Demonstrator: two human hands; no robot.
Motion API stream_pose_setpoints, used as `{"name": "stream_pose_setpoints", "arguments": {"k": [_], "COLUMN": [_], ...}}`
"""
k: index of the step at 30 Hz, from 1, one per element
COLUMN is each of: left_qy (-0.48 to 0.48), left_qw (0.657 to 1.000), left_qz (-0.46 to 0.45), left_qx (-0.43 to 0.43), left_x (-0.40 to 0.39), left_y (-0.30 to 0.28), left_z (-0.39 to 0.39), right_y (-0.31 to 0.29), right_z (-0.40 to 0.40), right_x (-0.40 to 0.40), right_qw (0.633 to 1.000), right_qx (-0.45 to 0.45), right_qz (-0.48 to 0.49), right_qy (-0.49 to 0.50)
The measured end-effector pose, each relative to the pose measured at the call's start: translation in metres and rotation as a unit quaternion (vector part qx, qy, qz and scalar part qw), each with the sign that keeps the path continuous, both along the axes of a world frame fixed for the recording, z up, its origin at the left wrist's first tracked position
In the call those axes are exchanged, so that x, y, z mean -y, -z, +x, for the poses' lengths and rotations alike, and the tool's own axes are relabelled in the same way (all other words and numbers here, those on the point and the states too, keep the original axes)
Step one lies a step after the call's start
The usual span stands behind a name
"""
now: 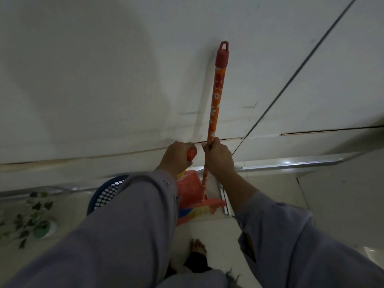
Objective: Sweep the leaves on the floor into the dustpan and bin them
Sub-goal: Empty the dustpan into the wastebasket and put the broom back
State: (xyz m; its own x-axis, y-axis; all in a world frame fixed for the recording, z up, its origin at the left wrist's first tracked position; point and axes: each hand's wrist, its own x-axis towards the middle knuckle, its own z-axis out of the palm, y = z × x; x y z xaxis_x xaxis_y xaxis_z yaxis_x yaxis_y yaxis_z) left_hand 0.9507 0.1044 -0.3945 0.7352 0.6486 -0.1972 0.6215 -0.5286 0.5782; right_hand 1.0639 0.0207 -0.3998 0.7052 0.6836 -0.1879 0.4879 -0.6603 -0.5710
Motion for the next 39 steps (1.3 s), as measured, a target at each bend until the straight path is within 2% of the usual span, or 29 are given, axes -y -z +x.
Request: {"name": "stream_pose_setpoints", "arguments": {"k": [7,15,21,29,39], "left_qy": [-0.056,-0.141,-0.153,-0.164,-0.164], "left_qw": [0.998,0.988,0.988,0.984,0.985], "left_qz": [-0.026,-0.043,-0.029,-0.018,-0.016], "left_qx": [0.029,0.038,0.0,-0.061,-0.047], "left_x": [-0.012,-0.018,-0.027,-0.028,-0.029], "left_y": [0.049,0.07,0.069,0.06,0.034], "left_z": [-0.006,-0.01,-0.019,-0.033,-0.055], "right_y": [0.046,0.06,0.059,0.052,0.036], "right_z": [0.005,0.013,0.013,0.001,-0.026], "right_x": [-0.017,-0.033,-0.033,-0.038,-0.035], "right_qw": [0.999,0.998,0.994,0.993,0.989], "right_qx": [-0.037,-0.044,-0.083,-0.067,-0.074], "right_qz": [-0.004,-0.044,-0.075,-0.093,-0.13], "right_qy": [-0.003,0.003,0.004,-0.018,-0.01]}}
